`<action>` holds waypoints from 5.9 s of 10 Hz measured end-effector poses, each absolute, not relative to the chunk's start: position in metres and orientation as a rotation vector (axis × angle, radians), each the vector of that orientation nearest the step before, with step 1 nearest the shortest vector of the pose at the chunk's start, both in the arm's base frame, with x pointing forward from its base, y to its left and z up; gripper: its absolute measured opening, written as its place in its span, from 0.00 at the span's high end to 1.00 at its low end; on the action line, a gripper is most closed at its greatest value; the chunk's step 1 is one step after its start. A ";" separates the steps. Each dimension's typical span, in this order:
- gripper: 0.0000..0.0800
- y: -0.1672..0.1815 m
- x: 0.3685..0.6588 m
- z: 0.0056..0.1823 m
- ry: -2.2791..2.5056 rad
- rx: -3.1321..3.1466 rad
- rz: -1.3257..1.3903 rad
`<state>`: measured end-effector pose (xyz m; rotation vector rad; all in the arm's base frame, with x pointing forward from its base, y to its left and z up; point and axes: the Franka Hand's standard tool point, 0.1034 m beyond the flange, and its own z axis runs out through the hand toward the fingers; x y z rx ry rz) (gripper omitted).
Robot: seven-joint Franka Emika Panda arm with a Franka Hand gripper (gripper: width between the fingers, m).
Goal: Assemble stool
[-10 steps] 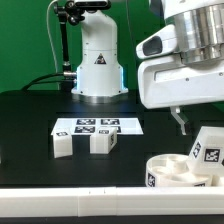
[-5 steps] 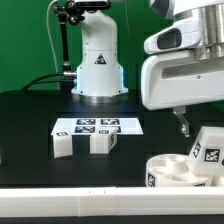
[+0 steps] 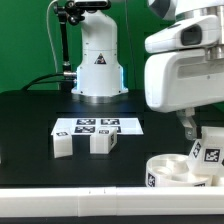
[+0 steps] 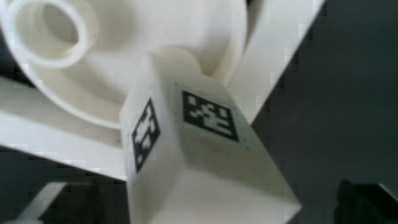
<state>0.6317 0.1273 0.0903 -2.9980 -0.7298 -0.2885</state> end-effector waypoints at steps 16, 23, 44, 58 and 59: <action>0.51 0.114 0.638 0.081 -2.019 -2.527 -0.167; 0.57 0.114 0.638 0.081 -1.714 -2.724 -0.183; 0.57 0.114 0.631 0.075 1.181 -2.756 -0.165; 0.57 0.120 0.629 0.074 2.176 -1.908 0.061; 0.32 0.120 0.629 0.074 2.160 -1.926 0.058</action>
Offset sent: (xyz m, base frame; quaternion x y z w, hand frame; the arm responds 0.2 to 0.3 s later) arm 0.0126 0.0026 -0.0033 -0.0092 -0.0379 -0.2557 0.9660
